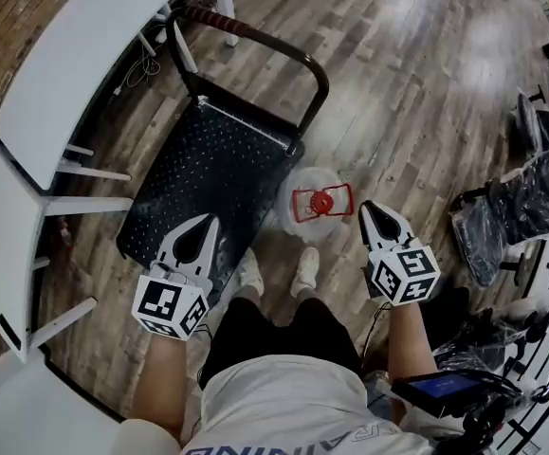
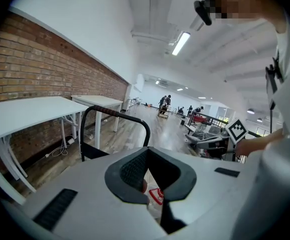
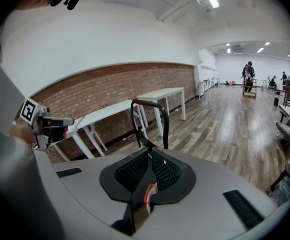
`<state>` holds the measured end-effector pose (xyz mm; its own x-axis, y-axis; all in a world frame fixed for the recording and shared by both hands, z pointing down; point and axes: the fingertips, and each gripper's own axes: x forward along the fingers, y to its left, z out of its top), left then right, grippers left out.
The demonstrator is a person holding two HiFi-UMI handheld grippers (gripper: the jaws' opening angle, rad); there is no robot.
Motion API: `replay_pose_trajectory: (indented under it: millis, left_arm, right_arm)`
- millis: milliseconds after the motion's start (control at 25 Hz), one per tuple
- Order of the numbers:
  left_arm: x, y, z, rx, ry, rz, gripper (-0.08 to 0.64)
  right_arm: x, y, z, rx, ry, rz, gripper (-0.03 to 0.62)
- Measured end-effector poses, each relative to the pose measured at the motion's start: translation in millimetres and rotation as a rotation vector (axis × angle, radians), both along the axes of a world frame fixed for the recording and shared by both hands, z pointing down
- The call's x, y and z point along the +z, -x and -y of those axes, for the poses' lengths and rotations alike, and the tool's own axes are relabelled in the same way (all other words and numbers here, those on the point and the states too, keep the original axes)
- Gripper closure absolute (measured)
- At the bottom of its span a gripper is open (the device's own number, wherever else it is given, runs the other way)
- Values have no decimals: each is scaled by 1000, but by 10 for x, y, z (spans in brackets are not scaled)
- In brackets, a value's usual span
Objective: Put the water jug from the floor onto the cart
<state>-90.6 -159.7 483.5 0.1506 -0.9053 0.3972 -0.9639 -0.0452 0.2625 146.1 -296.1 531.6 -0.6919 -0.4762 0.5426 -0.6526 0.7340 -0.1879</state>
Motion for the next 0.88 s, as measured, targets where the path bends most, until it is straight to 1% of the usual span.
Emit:
replay_pose_trajectory:
  millis: [120, 280, 480, 600, 680, 760, 880]
  left_arm:
    - [305, -68, 26, -37, 35, -4, 560]
    - [694, -171, 102, -67, 85, 0, 560]
    - [1190, -258, 63, -65, 154, 15, 560]
    - [1432, -289, 23, -47, 190, 12, 560]
    - [1563, -293, -7, -33, 205, 14, 560]
    - [1685, -284, -76, -38, 223, 11, 560]
    - [1888, -296, -241, -61, 261, -2, 560]
  right_arm:
    - [473, -19, 10, -53, 49, -31, 570]
    - [980, -61, 113, -92, 72, -64, 507]
    - [1621, 11, 170, -141, 87, -109, 441]
    - [1963, 114, 157, -184, 90, -149, 382]
    - [2203, 188, 159, -206, 86, -174, 330]
    - [2473, 229, 117, -233, 94, -208, 270]
    - [2852, 224, 28, -258, 119, -260, 238]
